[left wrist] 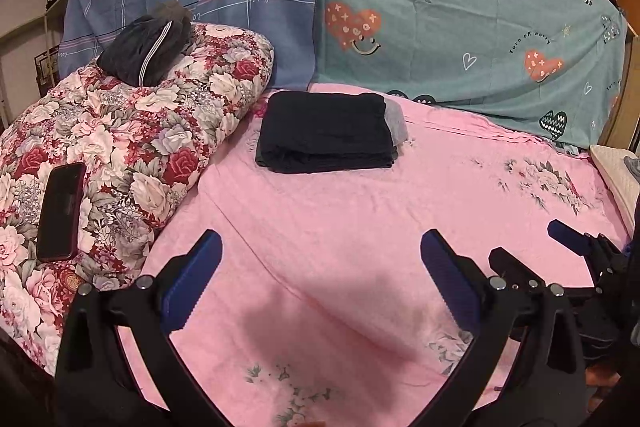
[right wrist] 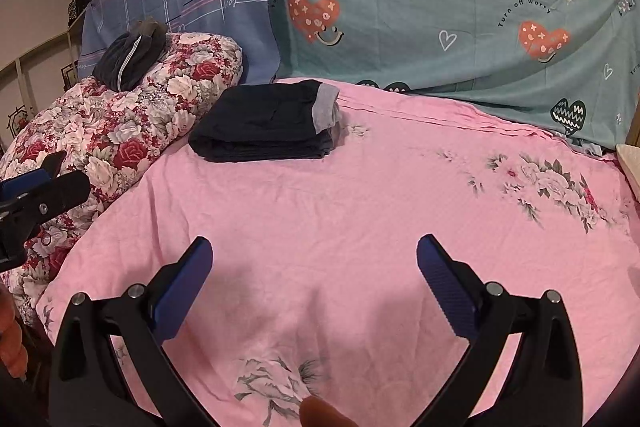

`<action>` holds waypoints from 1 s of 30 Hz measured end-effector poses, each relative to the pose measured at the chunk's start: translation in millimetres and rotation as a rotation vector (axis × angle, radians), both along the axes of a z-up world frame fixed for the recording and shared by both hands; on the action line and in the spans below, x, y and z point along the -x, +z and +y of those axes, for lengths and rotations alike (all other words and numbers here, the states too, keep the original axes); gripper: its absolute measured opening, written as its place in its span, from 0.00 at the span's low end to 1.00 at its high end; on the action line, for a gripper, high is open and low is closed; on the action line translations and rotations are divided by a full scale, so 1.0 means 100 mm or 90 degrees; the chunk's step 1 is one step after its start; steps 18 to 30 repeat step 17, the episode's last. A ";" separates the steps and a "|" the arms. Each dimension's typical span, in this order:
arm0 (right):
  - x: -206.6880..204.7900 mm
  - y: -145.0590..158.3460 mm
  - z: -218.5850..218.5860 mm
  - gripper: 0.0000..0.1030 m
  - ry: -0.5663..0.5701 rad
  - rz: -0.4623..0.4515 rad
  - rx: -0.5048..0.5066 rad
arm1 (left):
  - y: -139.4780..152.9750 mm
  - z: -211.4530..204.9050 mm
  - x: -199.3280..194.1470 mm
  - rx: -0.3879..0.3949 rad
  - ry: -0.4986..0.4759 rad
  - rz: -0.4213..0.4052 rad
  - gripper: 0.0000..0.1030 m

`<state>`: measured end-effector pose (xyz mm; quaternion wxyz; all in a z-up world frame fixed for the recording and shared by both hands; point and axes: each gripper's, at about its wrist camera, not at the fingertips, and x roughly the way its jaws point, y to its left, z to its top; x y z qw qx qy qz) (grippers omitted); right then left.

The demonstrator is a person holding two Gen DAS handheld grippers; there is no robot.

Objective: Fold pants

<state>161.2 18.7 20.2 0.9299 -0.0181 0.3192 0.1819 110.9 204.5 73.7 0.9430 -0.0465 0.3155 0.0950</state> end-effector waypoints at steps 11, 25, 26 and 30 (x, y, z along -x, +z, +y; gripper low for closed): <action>-0.01 -0.01 0.05 0.99 0.005 0.005 0.007 | -0.02 0.01 -0.01 -0.002 0.005 0.001 0.98; -0.01 -0.01 0.06 0.99 0.008 0.004 0.008 | -0.05 0.04 -0.03 0.011 0.005 0.008 0.98; -0.01 -0.01 0.06 0.99 0.008 0.004 0.008 | -0.05 0.04 -0.03 0.011 0.005 0.008 0.98; -0.01 -0.01 0.06 0.99 0.008 0.004 0.008 | -0.05 0.04 -0.03 0.011 0.005 0.008 0.98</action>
